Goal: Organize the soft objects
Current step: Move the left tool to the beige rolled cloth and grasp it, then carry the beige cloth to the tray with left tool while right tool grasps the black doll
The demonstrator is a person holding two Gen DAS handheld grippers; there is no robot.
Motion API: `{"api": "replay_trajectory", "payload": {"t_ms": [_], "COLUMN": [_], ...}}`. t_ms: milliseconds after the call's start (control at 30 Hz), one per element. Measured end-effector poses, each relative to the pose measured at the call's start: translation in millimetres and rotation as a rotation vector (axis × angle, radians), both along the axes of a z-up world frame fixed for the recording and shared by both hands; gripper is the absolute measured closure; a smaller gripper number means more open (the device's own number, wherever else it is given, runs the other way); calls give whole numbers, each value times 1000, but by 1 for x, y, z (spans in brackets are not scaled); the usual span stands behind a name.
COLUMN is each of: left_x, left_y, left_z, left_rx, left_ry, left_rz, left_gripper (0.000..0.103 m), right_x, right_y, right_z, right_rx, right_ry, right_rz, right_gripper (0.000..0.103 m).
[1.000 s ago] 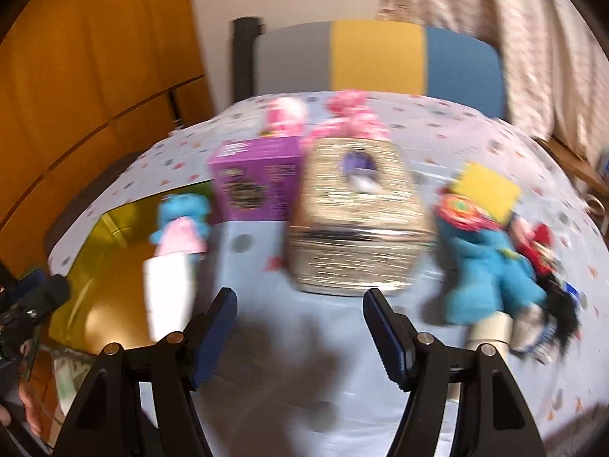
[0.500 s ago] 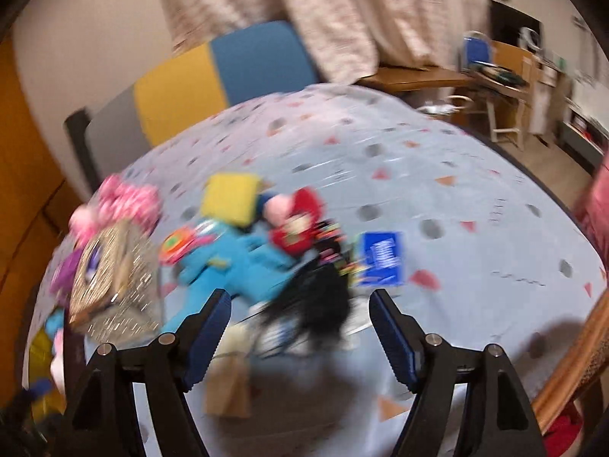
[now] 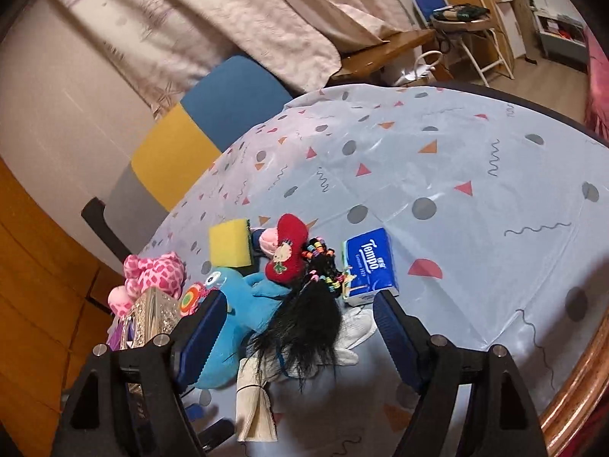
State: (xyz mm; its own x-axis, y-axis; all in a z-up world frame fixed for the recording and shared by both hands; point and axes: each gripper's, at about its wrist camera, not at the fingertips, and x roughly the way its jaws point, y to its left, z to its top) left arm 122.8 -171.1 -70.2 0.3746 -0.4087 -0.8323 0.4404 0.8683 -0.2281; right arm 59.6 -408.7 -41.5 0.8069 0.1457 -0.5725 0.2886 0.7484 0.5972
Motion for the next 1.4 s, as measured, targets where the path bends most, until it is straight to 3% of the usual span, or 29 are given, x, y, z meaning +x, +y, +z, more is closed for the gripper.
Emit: {"api": "replay_trajectory", "payload": {"t_ms": [33, 67, 100, 133, 167, 200, 367, 667, 800, 933, 1200, 1400], "left_x": [4, 9, 13, 19, 23, 25, 8, -28, -39, -47, -54, -59], "left_y": [-7, -13, -18, -23, -25, -25, -12, 49, 74, 76, 74, 83], "left_z": [-2, -6, -11, -19, -29, -35, -36, -36, -39, -41, -46, -46], "left_rx": [9, 17, 30, 57, 86, 91, 110, 126, 61, 66, 50, 23], "left_ry": [-8, -12, -8, 6, 25, 38, -47, -122, -153, -204, -231, -231], "left_rz": [0, 1, -2, -5, -1, 6, -36, -9, 18, -12, 1, 5], "left_gripper": [24, 31, 47, 55, 57, 57, 59, 56, 57, 56, 56, 56], "right_x": [1, 1, 2, 3, 4, 5, 2, 7, 15, 39, 108, 158], "right_y": [1, 1, 3, 4, 5, 5, -1, -4, 1, 14, 31, 49], "right_z": [0, 0, 1, 1, 1, 2, -1, -9, -12, -15, -15, -45], "right_rx": [0, 1, -3, -7, -11, -10, 10, 20, 3, -80, -193, -347], "right_ry": [-4, -9, -9, -8, -6, -7, -10, 69, 124, 232, 339, 485], "right_rz": [0, 6, 12, 13, 16, 20, -3, -25, 26, 117, 232, 287], "right_gripper": [22, 22, 22, 22, 22, 22, 22, 22, 43, 66, 66, 66]}}
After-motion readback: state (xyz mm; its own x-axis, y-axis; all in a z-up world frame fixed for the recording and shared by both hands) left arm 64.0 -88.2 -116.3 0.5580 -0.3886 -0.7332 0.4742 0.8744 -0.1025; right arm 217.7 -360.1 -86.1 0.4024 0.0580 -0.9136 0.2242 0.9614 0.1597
